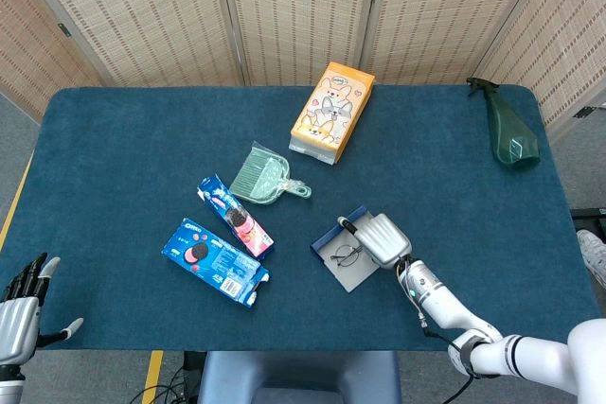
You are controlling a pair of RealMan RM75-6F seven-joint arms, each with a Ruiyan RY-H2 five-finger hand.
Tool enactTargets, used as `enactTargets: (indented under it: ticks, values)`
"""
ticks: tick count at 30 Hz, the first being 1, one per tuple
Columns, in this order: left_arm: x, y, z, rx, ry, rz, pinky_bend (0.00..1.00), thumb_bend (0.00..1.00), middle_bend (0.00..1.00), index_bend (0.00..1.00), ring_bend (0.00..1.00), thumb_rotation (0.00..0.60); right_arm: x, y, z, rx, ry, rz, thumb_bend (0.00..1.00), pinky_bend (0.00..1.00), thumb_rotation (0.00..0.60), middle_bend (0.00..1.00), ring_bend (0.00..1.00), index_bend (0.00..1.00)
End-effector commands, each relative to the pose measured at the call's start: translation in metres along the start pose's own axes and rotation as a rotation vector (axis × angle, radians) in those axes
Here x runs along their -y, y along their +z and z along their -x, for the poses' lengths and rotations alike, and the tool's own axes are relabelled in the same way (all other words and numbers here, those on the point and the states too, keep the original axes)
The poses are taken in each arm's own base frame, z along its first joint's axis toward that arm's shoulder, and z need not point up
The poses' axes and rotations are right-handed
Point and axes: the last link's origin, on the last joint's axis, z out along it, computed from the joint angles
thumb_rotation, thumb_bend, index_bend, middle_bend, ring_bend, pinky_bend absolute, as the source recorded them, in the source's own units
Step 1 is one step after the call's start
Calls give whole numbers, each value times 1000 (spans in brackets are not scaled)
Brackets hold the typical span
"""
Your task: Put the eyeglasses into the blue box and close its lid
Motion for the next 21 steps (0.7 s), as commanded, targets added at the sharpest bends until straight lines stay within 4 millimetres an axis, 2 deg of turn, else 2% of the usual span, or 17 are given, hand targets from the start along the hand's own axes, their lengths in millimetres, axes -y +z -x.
enactTargets:
  ticks: [1,5,8,14,21]
  values:
    - [0,0,0,1,1,-1,156,130,0,0,0,600,-2,-2,-4,-19,6,3,430,1000,600,1000,1000,89]
    - [0,0,0,1,-2,0,156,130,0,0,0,600,-2,-4,-2,-14,4,3,296,1000,600,1000,1000,21]
    - [-1,0,0,2,-1,3,156,129,0,0,0,600,1,-2,1,-8,8,6,225,1000,600,1000,1000,11]
    - [1,-1,-2,-5,0,0,156,130,0,0,0,600,11,10,1,-18,13,2,204,1000,600,1000,1000,11]
    - [3,-2,-3,-10,0,-9,156,130,0,0,0,600,14,30,-2,-26,-14,7,205,1000,600,1000,1000,11]
